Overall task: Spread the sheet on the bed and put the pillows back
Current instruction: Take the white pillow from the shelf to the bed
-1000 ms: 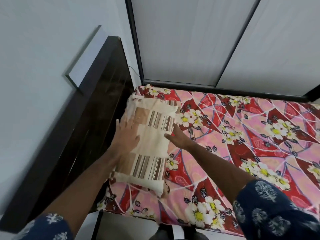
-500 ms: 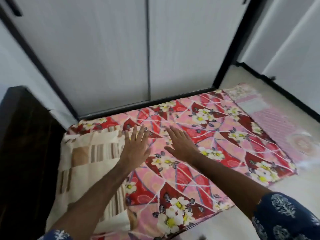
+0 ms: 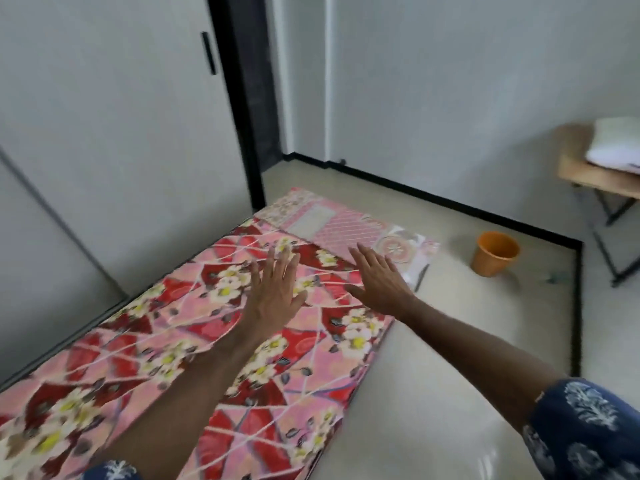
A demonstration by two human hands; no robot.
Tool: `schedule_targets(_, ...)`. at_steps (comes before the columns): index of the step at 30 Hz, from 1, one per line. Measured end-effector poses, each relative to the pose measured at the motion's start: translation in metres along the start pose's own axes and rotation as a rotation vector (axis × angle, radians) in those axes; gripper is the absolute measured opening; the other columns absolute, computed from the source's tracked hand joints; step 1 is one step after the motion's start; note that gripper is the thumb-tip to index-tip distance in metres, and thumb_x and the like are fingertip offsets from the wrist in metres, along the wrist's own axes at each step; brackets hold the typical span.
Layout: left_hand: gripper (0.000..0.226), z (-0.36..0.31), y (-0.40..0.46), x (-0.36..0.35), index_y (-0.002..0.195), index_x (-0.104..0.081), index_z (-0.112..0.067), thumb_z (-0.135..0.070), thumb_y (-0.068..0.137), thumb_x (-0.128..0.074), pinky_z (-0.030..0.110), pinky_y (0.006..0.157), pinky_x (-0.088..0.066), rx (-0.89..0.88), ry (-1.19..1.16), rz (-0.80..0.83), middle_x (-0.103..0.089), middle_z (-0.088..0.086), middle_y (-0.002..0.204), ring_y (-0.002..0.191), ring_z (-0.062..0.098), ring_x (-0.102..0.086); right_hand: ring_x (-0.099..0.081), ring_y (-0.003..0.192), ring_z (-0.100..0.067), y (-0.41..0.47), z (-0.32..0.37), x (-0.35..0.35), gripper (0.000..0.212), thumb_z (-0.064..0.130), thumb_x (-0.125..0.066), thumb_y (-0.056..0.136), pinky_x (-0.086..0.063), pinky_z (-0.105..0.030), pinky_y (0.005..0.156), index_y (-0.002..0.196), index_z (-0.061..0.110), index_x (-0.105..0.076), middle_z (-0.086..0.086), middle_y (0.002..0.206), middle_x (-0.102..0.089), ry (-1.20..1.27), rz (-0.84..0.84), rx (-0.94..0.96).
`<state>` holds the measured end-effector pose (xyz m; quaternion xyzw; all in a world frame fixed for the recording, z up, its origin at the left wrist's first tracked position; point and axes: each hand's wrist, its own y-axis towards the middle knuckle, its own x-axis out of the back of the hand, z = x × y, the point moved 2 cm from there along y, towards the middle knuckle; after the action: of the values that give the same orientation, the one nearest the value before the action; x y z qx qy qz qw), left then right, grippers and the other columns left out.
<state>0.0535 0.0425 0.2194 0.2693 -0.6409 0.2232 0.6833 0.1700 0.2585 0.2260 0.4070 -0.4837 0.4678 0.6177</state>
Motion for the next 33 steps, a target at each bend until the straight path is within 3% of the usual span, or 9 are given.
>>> schedule_targets(7, 0.09, -0.144, 0.147, 0.006, 0.161, -0.003, -0.015, -0.069, 0.089, 0.003, 0.062, 0.123, 0.001, -0.228, -0.033, -0.044, 0.005, 0.013, 0.169, 0.155, 0.036, 0.008, -0.007, 0.157, -0.032, -0.028, -0.168, 0.053, 0.087, 0.059, -0.046, 0.098, -0.013, -0.059, 0.124, 0.162, 0.015, -0.006, -0.01, 0.17, -0.004, -0.055, -0.09, -0.245)
schedule_targets(17, 0.088, -0.323, 0.365, 0.005, 0.159, -0.022, -0.013, -0.065, 0.089, -0.012, 0.065, 0.12, -0.005, -0.523, -0.156, -0.114, -0.01, 0.013, 0.169, 0.156, 0.038, -0.006, -0.009, 0.156, -0.031, -0.007, -0.39, 0.101, 0.087, 0.057, -0.053, 0.096, -0.013, -0.058, 0.124, 0.161, 0.016, -0.012, -0.009, 0.17, -0.007, -0.14, -0.162, -0.539)
schedule_targets(24, 0.085, -0.424, 0.534, 0.015, 0.159, -0.022, -0.013, -0.065, 0.092, -0.02, 0.068, 0.119, -0.012, -0.659, -0.152, -0.136, -0.018, 0.016, 0.167, 0.154, 0.041, -0.011, -0.003, 0.157, -0.029, 0.038, -0.541, 0.149, 0.09, 0.058, -0.053, 0.095, -0.007, -0.057, 0.125, 0.162, 0.018, -0.008, -0.007, 0.17, -0.002, -0.119, -0.218, -0.709)
schedule_targets(29, 0.09, -0.503, 0.619, 0.018, 0.161, -0.012, -0.017, -0.069, 0.088, -0.007, 0.065, 0.121, -0.006, -0.765, -0.15, -0.143, -0.006, 0.012, 0.17, 0.156, 0.038, -0.001, -0.002, 0.157, -0.03, 0.057, -0.629, 0.173, 0.089, 0.056, -0.053, 0.096, -0.007, -0.057, 0.125, 0.162, 0.017, -0.006, -0.008, 0.17, -0.001, -0.154, -0.234, -0.779)
schedule_targets(33, 0.09, -0.572, 0.686, 0.009, 0.162, -0.008, -0.019, -0.07, 0.088, -0.008, 0.063, 0.122, -0.003, -0.814, -0.171, -0.128, -0.001, 0.011, 0.17, 0.156, 0.037, 0.0, -0.002, 0.157, -0.03, 0.07, -0.717, 0.179, 0.089, 0.055, -0.054, 0.096, -0.006, -0.057, 0.126, 0.162, 0.02, -0.006, -0.008, 0.17, -0.003, -0.131, -0.266, -0.817)
